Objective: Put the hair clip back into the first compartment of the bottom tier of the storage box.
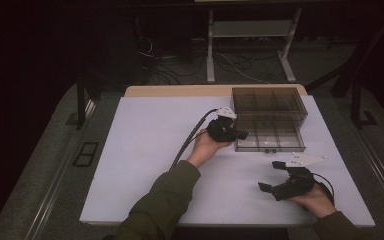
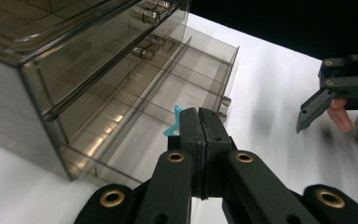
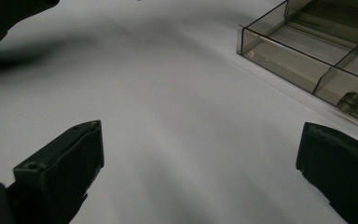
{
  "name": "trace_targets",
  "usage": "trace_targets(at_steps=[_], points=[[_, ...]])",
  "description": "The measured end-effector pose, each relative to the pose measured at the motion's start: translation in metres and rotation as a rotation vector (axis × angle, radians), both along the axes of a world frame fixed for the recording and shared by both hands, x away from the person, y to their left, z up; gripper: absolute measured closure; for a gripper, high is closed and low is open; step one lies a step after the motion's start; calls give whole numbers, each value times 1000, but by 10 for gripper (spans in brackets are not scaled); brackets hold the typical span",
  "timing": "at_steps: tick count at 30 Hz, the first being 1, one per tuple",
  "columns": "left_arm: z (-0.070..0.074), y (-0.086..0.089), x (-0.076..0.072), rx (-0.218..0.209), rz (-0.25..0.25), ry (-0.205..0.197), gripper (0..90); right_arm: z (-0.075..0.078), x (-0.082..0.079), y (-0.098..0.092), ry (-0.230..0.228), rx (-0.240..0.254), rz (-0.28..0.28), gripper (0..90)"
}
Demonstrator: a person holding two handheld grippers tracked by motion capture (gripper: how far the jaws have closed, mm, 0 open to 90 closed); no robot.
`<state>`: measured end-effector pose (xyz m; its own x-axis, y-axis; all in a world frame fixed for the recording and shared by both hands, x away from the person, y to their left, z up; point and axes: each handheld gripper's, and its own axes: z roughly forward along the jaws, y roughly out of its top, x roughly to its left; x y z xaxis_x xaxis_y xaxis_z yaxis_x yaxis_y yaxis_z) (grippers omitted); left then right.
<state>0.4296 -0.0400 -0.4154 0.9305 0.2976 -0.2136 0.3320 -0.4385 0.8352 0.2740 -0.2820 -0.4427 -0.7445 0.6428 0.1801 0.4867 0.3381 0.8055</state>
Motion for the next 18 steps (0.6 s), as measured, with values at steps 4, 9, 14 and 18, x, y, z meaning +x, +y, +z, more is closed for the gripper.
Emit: trace_targets(at_steps=[4, 9, 14, 18], points=[[-4, -7, 2, -14, 8, 9, 894, 0, 0, -1, 0, 2, -1, 2], [-7, -13, 5, 6, 4, 15, 894, 0, -1, -1, 2, 3, 0, 2], [-12, -18, 9, 31, 13, 27, 894, 0, 0, -1, -1, 1, 2, 2], [-17, -21, 12, 55, 20, 33, 893, 0, -1, -1, -3, 0, 1, 2]])
